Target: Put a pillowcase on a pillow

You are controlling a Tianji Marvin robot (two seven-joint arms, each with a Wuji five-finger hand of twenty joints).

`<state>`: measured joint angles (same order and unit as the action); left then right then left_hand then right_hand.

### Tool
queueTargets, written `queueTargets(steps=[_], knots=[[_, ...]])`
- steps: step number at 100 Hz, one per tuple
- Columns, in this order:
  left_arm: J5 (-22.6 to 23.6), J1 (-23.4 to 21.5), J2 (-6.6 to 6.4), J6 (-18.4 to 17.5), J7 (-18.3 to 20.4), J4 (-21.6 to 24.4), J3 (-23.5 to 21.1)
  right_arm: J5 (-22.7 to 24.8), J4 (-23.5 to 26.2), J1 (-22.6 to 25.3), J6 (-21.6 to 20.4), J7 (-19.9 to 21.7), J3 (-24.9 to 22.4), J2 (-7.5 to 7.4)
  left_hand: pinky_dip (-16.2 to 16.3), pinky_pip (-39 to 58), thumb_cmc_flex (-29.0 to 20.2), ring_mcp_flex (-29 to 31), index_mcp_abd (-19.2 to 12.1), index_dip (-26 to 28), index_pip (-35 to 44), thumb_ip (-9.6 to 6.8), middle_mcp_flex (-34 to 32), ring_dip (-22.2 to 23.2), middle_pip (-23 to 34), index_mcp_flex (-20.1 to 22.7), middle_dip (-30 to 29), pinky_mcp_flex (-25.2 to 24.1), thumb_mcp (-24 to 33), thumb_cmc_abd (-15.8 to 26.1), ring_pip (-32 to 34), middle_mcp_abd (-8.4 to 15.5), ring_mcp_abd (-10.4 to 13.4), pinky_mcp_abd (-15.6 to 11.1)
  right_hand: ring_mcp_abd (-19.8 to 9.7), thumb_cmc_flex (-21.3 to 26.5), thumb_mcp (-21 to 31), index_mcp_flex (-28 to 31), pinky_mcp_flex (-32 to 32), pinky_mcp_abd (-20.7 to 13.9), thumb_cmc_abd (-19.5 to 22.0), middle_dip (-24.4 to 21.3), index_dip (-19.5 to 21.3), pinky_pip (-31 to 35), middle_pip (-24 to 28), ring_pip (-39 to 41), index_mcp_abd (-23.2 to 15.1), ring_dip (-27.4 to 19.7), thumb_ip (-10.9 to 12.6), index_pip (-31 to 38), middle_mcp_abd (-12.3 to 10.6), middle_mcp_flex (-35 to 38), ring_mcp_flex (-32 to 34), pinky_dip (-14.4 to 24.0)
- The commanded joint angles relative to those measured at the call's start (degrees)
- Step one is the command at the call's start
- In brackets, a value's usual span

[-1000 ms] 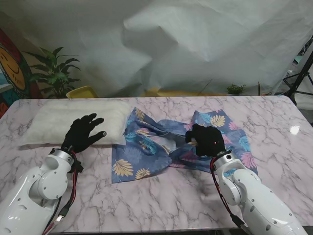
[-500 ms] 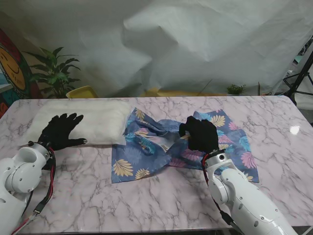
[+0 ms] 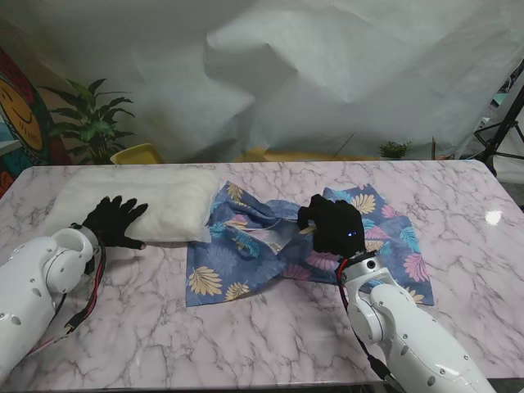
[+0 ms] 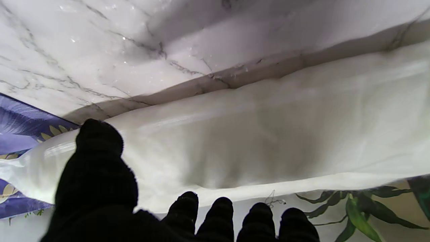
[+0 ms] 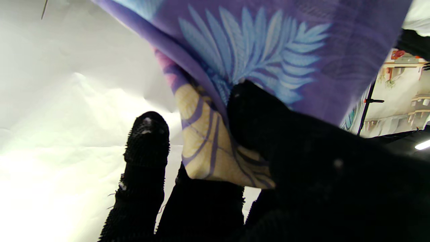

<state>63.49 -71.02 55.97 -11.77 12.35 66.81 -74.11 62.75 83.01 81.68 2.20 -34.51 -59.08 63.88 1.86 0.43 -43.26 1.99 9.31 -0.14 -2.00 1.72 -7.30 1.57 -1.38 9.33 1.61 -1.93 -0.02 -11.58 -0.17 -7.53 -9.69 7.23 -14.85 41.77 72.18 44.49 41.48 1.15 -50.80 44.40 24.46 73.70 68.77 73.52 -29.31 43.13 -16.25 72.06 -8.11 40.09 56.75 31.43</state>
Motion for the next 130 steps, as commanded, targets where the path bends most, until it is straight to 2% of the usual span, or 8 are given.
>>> queueTargets(steps=[1, 54, 72, 96, 104, 115, 125, 130], knots=[[-0.35, 1.81, 0.22, -0.14, 0.66, -0.79, 1.03, -0.08, 0.55, 0.52, -0.09, 0.22, -0.27, -0.02, -1.76, -2.40, 2.32, -2.13, 1.46, -0.97, -1.18, 0.10, 2.91, -0.67, -0.87, -1.69, -0.90, -1.16, -1.33, 0.78, -1.73, -2.09, -1.86, 2.34, -0.93, -1.57, 1.88, 0.78, -0.12, -1.12, -1.29, 0.05, 0.78, 0.84, 2.28, 3.18, -3.06, 0.65, -1.41, 1.52, -1.08, 1.00, 1.92, 0.08], [-2.45, 14.92, 0.11, 4.99, -4.99, -14.13, 20.70, -0.71, 1.88, 1.70, -0.31, 2.31, -1.65, -0.09, -2.10, -1.90, -5.04, -2.42, 5.68, -0.96, -1.15, -1.25, 3.12, -0.67, -0.88, -1.63, -0.93, -1.31, 1.94, -0.92, -1.68, -5.14, -5.59, 5.66, -0.84, -1.55, 1.87, 0.82, -0.60, -0.77, -0.99, 0.12, 0.76, 0.50, 2.06, 3.04, -3.07, 0.89, -1.38, 1.46, -1.11, 1.17, 1.95, 0.08], [-9.99, 20.77, 1.14, 6.47, -6.01, -21.12, 30.50, -0.79, 1.90, 1.77, -0.49, 2.48, -1.78, -0.10, 17.13, 8.33, -13.88, 8.59, 4.36, -0.96, -1.17, -0.78, 1.48, 20.13, 3.59, -1.65, 13.97, 9.83, 12.80, -3.21, 15.21, -0.32, -2.64, 2.23, -0.47, -1.68, 1.90, 0.82, -0.67, -0.67, -0.92, 0.11, 0.74, 0.42, 1.97, 2.97, -3.13, 1.01, -1.39, 1.45, -1.12, 1.24, 1.98, 0.09], [-16.99, 23.34, 2.74, 5.11, -8.68, -26.70, 35.52, -0.81, 2.23, 2.20, -0.29, 2.45, -2.35, -0.08, 28.97, 49.74, -30.70, 22.88, -4.07, 0.29, 0.06, 1.31, -3.28, 66.36, 49.73, -1.56, 66.26, 13.19, 17.99, -4.42, 59.12, 4.34, 11.54, 0.13, -0.26, -1.79, 1.91, 0.80, -0.94, -0.41, -0.64, -0.07, 0.70, 0.16, 1.60, 2.76, -3.18, 1.17, -1.36, 1.46, -1.06, 1.57, 2.07, 0.03], [-17.54, 22.63, 2.93, 4.90, -8.74, -26.76, 34.46, -0.87, 2.31, 2.25, -0.25, 2.54, -2.42, -0.07, 30.00, 56.43, -30.70, 22.23, -4.30, 15.07, 21.09, 1.71, -3.50, 68.54, 52.91, 20.65, 72.03, 16.20, 16.85, -0.42, 66.96, 3.41, 13.40, -0.79, -0.25, -1.75, 1.88, 0.80, -0.97, -0.22, -0.65, -0.12, 0.69, 0.13, 1.46, 2.72, -3.18, 1.22, -1.35, 1.47, -1.03, 1.69, 2.08, 0.02], [-17.43, 20.63, 3.65, 5.09, -14.06, -27.11, 31.20, -0.89, 2.53, 2.33, -0.17, 2.96, -2.50, -0.10, 31.61, 65.67, -30.70, 22.28, -7.53, 25.32, 54.02, 1.99, -4.91, 67.02, 42.40, 26.73, 64.52, 23.08, 14.03, 2.06, 65.46, 1.34, 13.24, -4.27, -0.23, -1.86, 1.79, 0.79, -0.99, -0.20, -0.45, -0.10, 0.66, 0.09, 1.38, 2.66, -3.24, 1.28, -1.37, 1.47, -1.01, 1.75, 2.11, 0.00], [-16.60, 18.60, 4.22, 4.17, -20.23, -26.65, 27.03, -0.89, 2.67, 2.37, -0.15, 3.25, -2.51, -0.12, 26.08, 68.95, -30.69, 32.69, -6.15, 29.91, 65.39, 2.48, -15.81, 36.33, 26.11, 23.69, 24.78, 34.03, 20.62, 3.01, 35.28, -2.92, -4.54, -5.38, -0.14, -1.86, 1.76, 0.79, -0.98, -0.14, -0.34, -0.07, 0.64, 0.05, 1.35, 2.58, -3.25, 1.30, -1.35, 1.48, -1.01, 1.76, 2.15, -0.02], [-14.83, 18.39, 4.11, 2.45, -24.01, -26.87, 26.30, -0.86, 2.70, 2.36, -0.16, 3.30, -2.49, -0.14, 22.53, 65.95, -30.70, 38.43, -7.03, 35.16, 67.78, 2.69, -33.82, 28.40, 25.97, 24.43, 22.01, 37.94, 23.53, 2.24, 32.61, 0.02, -6.12, -3.42, -0.12, -1.86, 1.74, 0.79, -0.99, -0.13, -0.31, -0.06, 0.63, 0.04, 1.34, 2.55, -3.26, 1.32, -1.35, 1.48, -1.01, 1.76, 2.16, -0.03]])
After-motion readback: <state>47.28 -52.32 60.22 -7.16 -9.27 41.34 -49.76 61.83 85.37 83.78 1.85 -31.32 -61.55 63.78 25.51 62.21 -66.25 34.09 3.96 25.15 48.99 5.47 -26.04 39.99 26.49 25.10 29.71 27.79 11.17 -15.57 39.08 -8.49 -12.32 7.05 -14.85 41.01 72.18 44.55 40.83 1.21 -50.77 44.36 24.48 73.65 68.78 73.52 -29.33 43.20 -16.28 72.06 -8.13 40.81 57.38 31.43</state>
